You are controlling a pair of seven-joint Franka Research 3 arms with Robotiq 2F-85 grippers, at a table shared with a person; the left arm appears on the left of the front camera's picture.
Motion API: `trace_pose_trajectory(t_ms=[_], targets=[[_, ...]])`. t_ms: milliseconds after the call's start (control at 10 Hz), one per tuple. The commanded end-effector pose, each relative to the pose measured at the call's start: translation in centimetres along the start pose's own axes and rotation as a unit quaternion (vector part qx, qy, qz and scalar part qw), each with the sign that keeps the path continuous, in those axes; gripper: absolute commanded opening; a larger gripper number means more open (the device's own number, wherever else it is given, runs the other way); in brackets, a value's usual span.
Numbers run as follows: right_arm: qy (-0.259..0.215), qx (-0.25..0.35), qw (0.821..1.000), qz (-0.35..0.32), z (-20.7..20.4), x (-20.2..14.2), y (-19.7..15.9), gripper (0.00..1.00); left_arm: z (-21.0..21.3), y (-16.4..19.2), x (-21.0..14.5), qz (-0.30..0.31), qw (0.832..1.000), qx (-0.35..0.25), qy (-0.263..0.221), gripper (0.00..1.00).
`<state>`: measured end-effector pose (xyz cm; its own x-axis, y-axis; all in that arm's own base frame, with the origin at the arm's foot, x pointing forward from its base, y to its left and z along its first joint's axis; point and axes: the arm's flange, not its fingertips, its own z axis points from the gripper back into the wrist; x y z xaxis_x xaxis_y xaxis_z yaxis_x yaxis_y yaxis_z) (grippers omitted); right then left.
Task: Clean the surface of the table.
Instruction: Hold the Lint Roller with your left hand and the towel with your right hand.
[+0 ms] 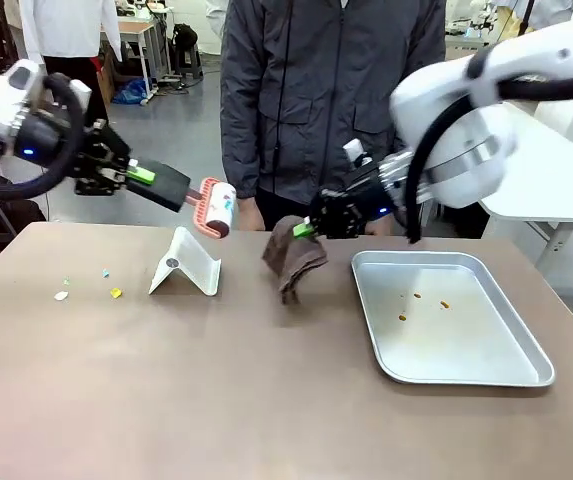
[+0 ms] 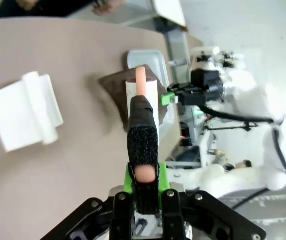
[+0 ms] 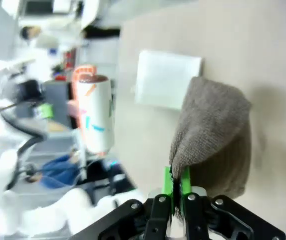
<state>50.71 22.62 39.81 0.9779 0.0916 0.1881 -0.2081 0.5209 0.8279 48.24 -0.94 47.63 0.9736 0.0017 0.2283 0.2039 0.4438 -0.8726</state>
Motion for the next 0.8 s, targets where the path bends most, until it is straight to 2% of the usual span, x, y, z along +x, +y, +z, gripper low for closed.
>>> trace_pose_trajectory(t_ms=[0,100,200,300,400,500,700], targets=[[0.054,0.051,0.997,-0.017,3.7,-5.1,-2.0,0.0,7.0,2.4,-3.0,-0.01,0.995,-0.094,-0.022,0.0],[0.061,0.074,0.995,-0.022,5.0,-6.6,-1.8,0.0,10.1,3.7,-4.9,-0.008,0.993,-0.119,-0.021,0.0],[0.055,0.089,0.994,-0.032,6.4,-8.2,-1.8,0.0,12.6,5.1,-6.9,-0.002,0.99,-0.136,-0.04,0.0],[0.047,0.06,0.996,-0.052,7.8,-10.1,-1.9,0.0,14.5,6.6,-9.0,-0.013,0.988,-0.149,-0.039,0.0],[0.016,0.057,0.996,-0.061,9.9,-12.4,-2.1,0.0,16.7,8.5,-11.5,-0.019,0.987,-0.153,-0.039,0.0],[-0.012,0.084,0.994,-0.063,12.4,-14.6,-2.7,0.0,18.6,10.3,-13.7,-0.017,0.984,-0.169,-0.052,0.0],[-0.096,0.122,0.984,-0.091,18.2,-17.5,-5.4,0.0,21.3,13.4,-16.6,0.029,0.98,-0.176,-0.089,0.0]])
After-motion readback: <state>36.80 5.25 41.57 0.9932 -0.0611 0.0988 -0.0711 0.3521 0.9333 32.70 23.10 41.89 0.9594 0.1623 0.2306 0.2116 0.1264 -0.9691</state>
